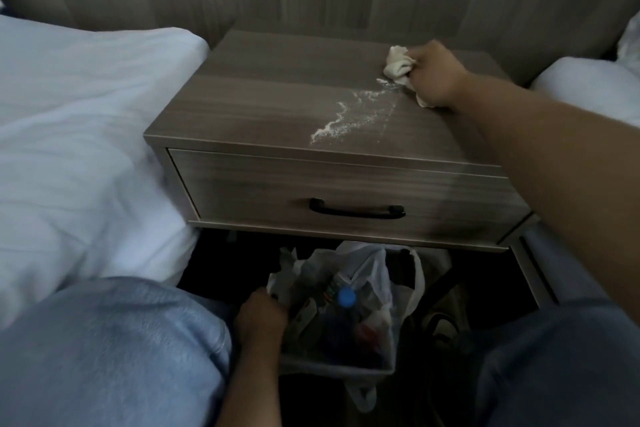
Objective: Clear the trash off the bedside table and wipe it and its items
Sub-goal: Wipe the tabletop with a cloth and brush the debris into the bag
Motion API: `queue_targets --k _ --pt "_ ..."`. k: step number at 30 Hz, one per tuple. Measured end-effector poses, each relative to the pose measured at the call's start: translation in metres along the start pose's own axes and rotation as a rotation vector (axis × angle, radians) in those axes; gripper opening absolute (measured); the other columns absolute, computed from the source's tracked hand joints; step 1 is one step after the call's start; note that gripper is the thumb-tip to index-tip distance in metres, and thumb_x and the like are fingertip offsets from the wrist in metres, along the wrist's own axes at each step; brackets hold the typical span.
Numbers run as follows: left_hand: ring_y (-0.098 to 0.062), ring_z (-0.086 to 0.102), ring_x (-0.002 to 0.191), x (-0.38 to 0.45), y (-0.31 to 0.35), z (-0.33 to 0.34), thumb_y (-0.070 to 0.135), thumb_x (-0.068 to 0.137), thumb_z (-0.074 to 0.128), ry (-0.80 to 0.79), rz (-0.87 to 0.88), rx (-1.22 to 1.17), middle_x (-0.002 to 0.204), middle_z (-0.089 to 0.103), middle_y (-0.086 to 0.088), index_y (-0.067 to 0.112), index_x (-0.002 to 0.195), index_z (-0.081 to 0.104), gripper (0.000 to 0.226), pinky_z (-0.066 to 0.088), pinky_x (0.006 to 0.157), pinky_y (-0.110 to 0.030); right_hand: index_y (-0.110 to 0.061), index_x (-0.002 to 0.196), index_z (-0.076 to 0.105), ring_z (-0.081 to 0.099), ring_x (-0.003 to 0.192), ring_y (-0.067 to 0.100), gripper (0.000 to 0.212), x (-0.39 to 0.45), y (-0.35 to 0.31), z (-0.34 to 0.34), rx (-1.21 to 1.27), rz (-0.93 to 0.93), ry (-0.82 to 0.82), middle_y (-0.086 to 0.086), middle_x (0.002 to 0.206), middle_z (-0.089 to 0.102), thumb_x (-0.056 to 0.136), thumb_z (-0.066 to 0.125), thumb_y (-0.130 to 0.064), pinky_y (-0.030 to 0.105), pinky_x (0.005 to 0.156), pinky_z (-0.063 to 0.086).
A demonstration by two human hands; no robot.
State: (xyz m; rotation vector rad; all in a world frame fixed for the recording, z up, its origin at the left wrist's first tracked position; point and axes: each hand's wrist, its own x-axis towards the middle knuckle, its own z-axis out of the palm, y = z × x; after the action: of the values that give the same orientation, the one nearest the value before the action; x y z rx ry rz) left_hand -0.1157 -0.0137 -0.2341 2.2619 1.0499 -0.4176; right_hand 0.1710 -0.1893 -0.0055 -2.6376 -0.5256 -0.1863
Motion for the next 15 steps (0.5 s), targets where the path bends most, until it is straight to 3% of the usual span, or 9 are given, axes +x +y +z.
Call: queue_targets --k 3,7,10,15 --pt "-0.036 0.059 0.117 0.004 0.003 -0.003 0.035 0.098 0.046 -0.007 0.056 0.006 0.123 0.064 -0.018 0.008 0.119 0.064 0.039 0.047 0.091 -0.036 -0.014 0.063 0.045 0.048 0.073 0.021 0.033 -0.004 -0.008 0.003 0.034 -0.126 -0.041 0.011 0.081 0.048 0.083 0.038 0.011 0.03 0.064 0.039" --pt "-0.034 0.062 0.11 0.004 0.011 -0.016 0.041 0.097 0.043 -0.008 0.043 -0.027 0.115 0.068 -0.015 0.009 0.111 0.068 0.044 0.048 0.084 -0.033 -0.007 0.069 0.052 0.048 0.066 0.018 0.029 -0.014 -0.021 0.011 0.125 -0.197 -0.043 0.01 0.07 0.052 0.079 0.035 0.014 0.025 0.053 0.033" --pt "-0.033 0.064 0.104 0.005 0.015 -0.032 0.057 0.098 0.03 0.056 -0.001 -0.047 0.106 0.07 -0.012 0.012 0.104 0.07 0.06 0.045 0.076 -0.03 -0.005 0.067 0.051 0.046 0.065 0.018 0.029 -0.019 -0.029 0.014 0.154 -0.238 -0.067 0.01 0.069 0.05 0.078 0.034 0.016 0.024 0.053 0.031" --pt "-0.034 0.063 0.106 -0.003 0.016 -0.035 0.051 0.099 0.035 0.078 0.035 -0.069 0.108 0.07 -0.012 0.013 0.103 0.071 0.052 0.043 0.076 -0.03 0.002 0.073 0.059 0.048 0.06 0.017 0.028 -0.029 -0.043 0.019 0.192 -0.234 -0.098 0.011 0.068 0.053 0.079 0.036 0.017 0.023 0.052 0.033"
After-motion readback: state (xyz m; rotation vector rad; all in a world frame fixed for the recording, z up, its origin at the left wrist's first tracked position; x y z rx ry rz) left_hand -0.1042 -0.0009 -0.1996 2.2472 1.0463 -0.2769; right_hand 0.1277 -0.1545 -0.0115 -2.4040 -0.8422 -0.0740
